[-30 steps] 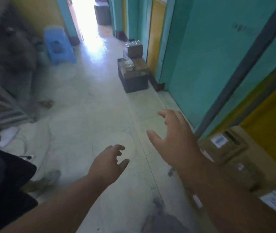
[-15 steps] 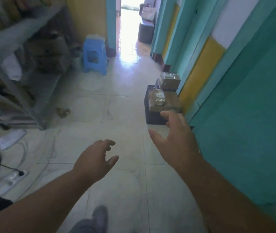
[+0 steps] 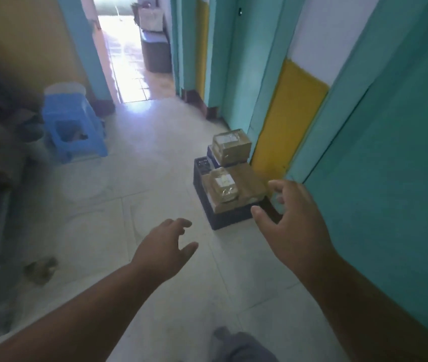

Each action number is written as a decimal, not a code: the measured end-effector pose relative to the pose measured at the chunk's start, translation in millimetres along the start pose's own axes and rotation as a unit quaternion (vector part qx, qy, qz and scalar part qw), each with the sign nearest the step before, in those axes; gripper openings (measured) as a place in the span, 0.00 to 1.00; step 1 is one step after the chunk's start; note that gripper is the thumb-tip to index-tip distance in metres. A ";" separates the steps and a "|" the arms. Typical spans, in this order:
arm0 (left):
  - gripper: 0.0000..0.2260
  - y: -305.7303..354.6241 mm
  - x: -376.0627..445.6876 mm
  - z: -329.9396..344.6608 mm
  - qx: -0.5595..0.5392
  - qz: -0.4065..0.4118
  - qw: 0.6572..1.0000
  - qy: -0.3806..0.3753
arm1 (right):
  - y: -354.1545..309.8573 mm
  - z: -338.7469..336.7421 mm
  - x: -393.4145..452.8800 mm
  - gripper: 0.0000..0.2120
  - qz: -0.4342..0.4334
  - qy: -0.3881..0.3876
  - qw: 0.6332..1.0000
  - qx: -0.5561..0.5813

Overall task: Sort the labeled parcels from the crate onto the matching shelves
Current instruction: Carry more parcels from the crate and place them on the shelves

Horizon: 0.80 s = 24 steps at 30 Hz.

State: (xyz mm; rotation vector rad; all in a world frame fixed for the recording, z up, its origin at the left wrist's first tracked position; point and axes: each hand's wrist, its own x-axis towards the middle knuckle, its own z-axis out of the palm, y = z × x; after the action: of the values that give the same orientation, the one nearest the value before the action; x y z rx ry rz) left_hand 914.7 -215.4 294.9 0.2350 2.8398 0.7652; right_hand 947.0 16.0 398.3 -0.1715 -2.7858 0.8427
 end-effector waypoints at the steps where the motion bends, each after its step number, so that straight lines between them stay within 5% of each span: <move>1: 0.23 -0.6 28.8 -0.1 0.002 0.006 1.000 -0.011 | 6.1 6.0 19.9 0.24 0.010 0.013 1.000 -0.001; 14: 0.24 16.2 333.6 -62.1 0.074 0.071 0.992 -0.075 | 44.4 81.0 302.8 0.24 0.072 0.018 0.996 0.045; 24: 0.17 -4.9 559.5 -8.3 0.066 0.149 0.964 -0.208 | 73.3 162.9 424.2 0.24 0.204 0.078 0.976 -0.025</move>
State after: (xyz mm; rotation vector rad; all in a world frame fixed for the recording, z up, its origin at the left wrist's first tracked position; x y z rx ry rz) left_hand 370.0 -111.0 220.1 0.7626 2.4790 0.4993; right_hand 499.5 64.5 302.2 -0.8031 -2.6602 0.8019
